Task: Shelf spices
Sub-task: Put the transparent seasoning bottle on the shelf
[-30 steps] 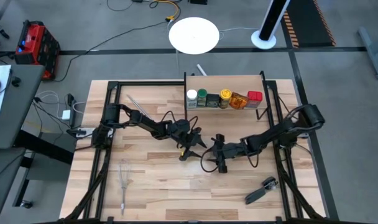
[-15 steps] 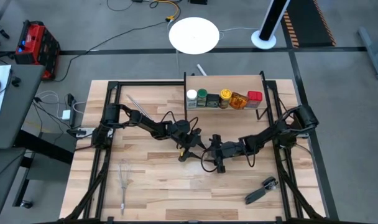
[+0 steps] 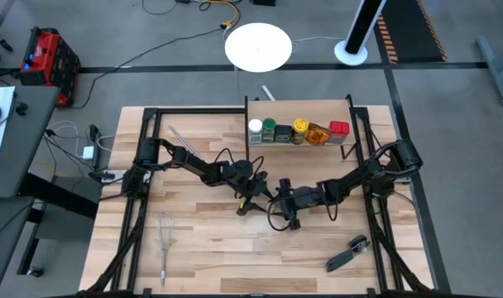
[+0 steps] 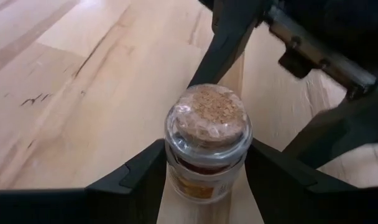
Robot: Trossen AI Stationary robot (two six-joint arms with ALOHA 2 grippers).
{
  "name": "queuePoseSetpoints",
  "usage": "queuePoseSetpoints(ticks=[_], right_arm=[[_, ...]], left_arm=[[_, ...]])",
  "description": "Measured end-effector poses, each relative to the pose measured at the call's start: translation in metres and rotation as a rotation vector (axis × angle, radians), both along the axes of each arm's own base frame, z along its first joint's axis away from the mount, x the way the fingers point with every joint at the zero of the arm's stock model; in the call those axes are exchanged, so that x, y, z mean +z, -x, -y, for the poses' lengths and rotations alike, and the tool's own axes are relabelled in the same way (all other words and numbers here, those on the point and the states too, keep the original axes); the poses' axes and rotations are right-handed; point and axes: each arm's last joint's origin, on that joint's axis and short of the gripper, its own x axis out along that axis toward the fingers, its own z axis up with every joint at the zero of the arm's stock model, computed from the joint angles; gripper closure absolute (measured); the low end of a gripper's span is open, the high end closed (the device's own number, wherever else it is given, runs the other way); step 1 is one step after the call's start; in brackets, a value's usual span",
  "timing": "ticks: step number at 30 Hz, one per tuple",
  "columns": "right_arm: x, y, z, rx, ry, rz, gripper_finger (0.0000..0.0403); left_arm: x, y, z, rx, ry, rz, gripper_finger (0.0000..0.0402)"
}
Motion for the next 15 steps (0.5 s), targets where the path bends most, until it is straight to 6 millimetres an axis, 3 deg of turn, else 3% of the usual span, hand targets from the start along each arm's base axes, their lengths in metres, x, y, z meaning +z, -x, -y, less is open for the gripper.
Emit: queuePoseSetpoints(ticks=[15], right_arm=[[0.007, -0.012, 0.013, 0.083, -0.065, 0.001, 0.0201]], left_arm=[[-0.001, 0.000, 0.001, 0.001, -0.004, -0.001, 0.0146]])
